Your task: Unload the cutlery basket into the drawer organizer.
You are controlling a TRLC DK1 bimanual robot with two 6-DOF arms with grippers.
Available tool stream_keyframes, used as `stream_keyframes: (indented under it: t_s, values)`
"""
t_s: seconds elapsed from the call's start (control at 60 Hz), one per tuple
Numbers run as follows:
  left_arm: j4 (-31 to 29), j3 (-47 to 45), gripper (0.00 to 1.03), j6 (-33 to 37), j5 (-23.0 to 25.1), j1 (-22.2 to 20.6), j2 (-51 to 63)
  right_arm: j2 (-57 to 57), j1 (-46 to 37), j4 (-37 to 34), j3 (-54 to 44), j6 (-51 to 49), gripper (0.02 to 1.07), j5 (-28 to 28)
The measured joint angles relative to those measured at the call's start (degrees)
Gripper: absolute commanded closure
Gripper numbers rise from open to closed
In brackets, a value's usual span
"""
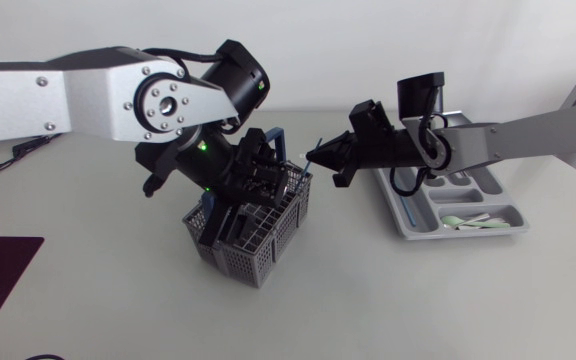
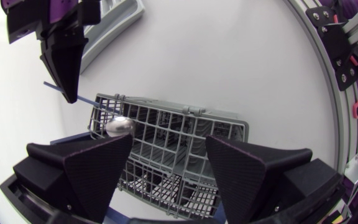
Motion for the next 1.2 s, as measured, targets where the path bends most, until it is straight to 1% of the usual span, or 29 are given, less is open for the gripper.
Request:
stream_keyframes:
  t_s: [0.183,0.383,0.517,0.617,0.75,0.8,0.917,1.017,1.2]
  values:
    - [0.0,0.0,0.12,0.0,0.0,0.0,0.0,-5.5,0.0,-1.3,-0.1,0.9,1.01,0.2]
    - [0.0,0.0,0.12,0.0,0.0,0.0,0.0,-15.3,-0.5,-7.3,-0.2,1.2,1.01,0.9]
    - [0.1,0.0,0.12,0.0,0.0,0.0,0.0,-21.0,-3.3,-12.9,-0.2,1.2,1.01,0.5]
    - [0.3,0.0,0.12,0.0,0.0,0.0,0.0,-23.0,-7.9,-21.0,0.3,0.2,1.01,0.6]
    - [0.3,0.0,0.12,0.0,0.0,-0.2,-0.2,-20.3,-14.5,-32.5,3.3,-2.7,1.01,2.4]
    - [0.3,0.0,0.12,-0.2,0.0,-0.4,-0.4,-17.3,-17.3,-37.2,6.0,-4.2,1.01,4.2]
    - [0.4,0.0,0.12,-0.4,0.0,-0.9,-0.5,-11.4,-20.5,-42.4,10.6,-5.7,1.01,8.2]
    - [0.4,0.0,0.12,-0.6,0.0,-1.3,-0.5,-6.8,-21.1,-45.5,14.1,-6.3,1.01,11.8]
    - [0.5,-0.3,0.12,-1.5,0.0,-1.5,-0.8,1.9,-22.2,-49.2,20.9,-6.3,1.01,14.6]
